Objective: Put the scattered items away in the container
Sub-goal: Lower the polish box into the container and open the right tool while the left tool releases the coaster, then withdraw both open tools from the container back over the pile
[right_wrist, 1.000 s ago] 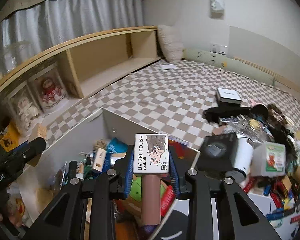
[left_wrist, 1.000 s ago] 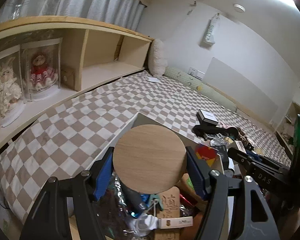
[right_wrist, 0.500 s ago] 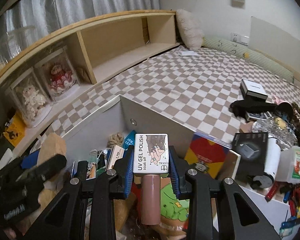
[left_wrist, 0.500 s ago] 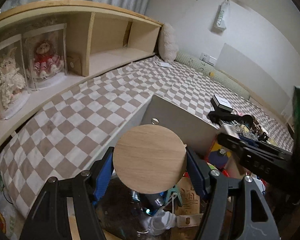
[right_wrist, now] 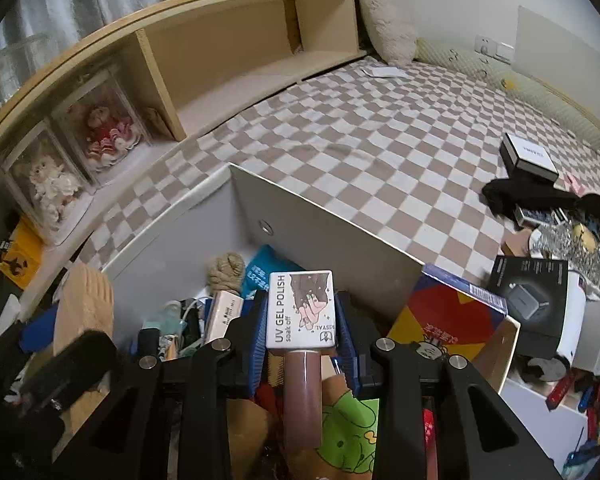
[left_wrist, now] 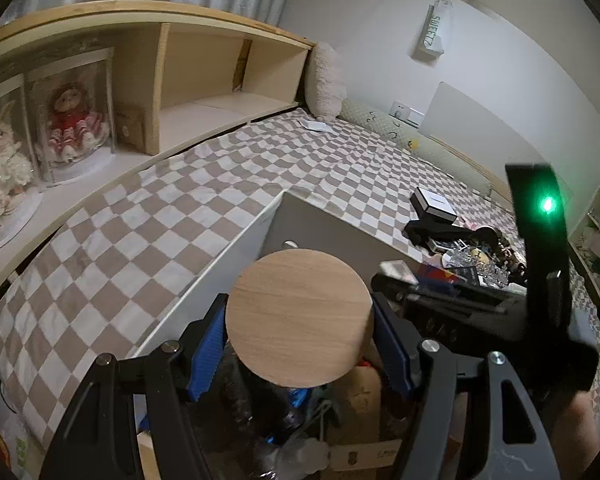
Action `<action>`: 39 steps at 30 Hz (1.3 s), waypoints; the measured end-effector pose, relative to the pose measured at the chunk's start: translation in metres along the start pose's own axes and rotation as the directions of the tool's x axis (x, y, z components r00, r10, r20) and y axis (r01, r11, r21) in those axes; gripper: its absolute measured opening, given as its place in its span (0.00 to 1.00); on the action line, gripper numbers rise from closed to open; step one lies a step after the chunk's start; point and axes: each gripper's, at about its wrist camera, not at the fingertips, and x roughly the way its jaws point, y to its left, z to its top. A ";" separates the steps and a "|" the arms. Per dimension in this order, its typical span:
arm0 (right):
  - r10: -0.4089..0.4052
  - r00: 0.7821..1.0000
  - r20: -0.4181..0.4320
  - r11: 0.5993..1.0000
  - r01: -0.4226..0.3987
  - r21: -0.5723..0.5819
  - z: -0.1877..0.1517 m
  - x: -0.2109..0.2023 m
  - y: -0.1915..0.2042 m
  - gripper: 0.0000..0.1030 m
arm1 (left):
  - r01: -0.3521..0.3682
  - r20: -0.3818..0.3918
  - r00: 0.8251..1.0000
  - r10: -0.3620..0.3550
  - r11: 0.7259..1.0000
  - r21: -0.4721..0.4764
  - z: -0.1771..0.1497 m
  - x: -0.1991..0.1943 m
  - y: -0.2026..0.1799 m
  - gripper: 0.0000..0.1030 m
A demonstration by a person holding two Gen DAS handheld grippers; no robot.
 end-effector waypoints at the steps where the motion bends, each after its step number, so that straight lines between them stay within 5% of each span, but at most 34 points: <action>1: 0.005 1.000 0.004 1.000 -0.005 0.010 0.000 -0.001 -0.002 0.32 | 0.003 0.003 1.000 -0.003 1.000 0.003 0.003 0.001 -0.002 0.66; 3: 0.007 1.000 0.014 1.000 -0.008 0.025 0.001 -0.004 -0.005 0.36 | 0.010 0.008 1.000 -0.010 1.000 0.010 0.010 0.002 -0.006 0.66; 5: 0.002 0.999 0.036 1.000 -0.003 0.030 0.001 -0.010 -0.007 0.63 | 0.022 0.011 1.000 -0.022 1.000 -0.001 0.017 0.004 -0.006 0.66; 13: -0.061 0.995 0.079 0.998 0.060 0.015 -0.001 -0.030 -0.018 0.63 | 0.078 0.000 0.997 -0.078 0.993 -0.085 0.029 0.019 0.000 0.69; 27: -0.059 0.993 0.106 0.996 0.052 0.070 -0.019 -0.044 -0.036 0.63 | 0.053 0.036 0.998 -0.051 0.997 -0.055 0.027 0.009 -0.010 0.97; 39: -0.039 0.988 0.147 0.996 0.026 0.087 -0.031 -0.072 -0.040 0.63 | 0.023 0.063 0.998 -0.024 1.000 0.009 0.015 -0.011 -0.028 1.00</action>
